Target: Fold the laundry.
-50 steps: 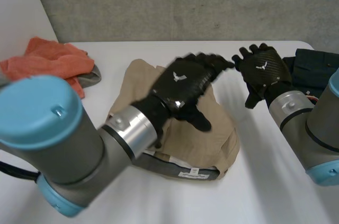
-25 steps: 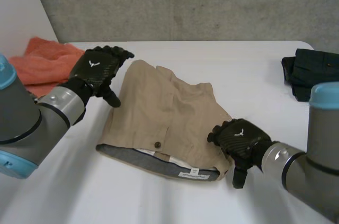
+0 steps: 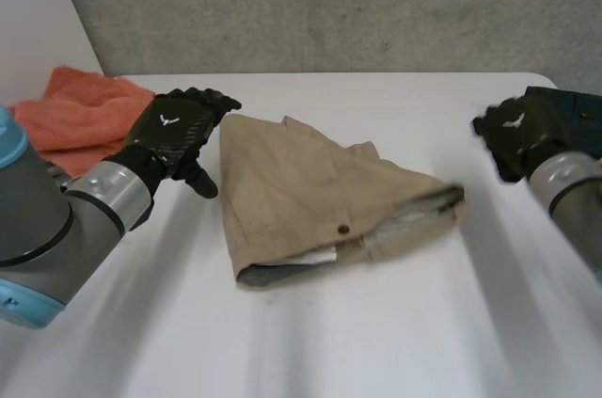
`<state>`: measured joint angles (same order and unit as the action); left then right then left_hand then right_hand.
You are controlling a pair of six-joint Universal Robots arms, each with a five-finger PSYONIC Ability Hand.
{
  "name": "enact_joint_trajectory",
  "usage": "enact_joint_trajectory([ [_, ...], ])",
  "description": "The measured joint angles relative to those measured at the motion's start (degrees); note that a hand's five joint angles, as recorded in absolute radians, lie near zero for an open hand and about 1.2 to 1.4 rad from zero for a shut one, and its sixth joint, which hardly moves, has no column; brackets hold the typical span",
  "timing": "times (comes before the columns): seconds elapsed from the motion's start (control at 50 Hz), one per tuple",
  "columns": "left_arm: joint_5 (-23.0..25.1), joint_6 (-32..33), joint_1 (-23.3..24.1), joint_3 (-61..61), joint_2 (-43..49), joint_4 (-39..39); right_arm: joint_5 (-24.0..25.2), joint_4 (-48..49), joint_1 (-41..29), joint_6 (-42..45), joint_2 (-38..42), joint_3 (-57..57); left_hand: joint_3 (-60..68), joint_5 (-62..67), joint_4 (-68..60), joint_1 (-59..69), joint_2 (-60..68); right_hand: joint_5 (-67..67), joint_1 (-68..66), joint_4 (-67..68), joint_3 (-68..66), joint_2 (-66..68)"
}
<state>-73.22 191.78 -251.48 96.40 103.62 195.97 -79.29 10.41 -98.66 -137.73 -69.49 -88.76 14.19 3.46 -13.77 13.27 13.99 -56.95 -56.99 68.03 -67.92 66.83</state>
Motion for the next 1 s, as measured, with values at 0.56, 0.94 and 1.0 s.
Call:
enact_joint_trajectory([
  [0.56,-0.1,0.8,0.4,-3.0,3.8,0.3,-1.1,-5.9,-5.4,-10.2,-2.1,0.2,0.0,0.0,0.0,0.0,0.0,53.3,45.5,-54.8,56.3,-54.3],
  [0.94,0.4,0.7,0.9,-1.1,3.1,0.3,1.2,-5.5,-8.2,-9.8,-1.5,-13.5,0.0,0.0,0.0,0.0,0.0,49.5,42.2,-50.9,51.0,-49.8],
  [1.0,0.3,0.7,0.9,-1.1,3.1,0.3,0.0,0.6,-8.3,-6.9,2.3,-13.5,0.0,0.0,0.0,0.0,0.0,39.6,31.1,-40.4,40.2,-39.3],
])
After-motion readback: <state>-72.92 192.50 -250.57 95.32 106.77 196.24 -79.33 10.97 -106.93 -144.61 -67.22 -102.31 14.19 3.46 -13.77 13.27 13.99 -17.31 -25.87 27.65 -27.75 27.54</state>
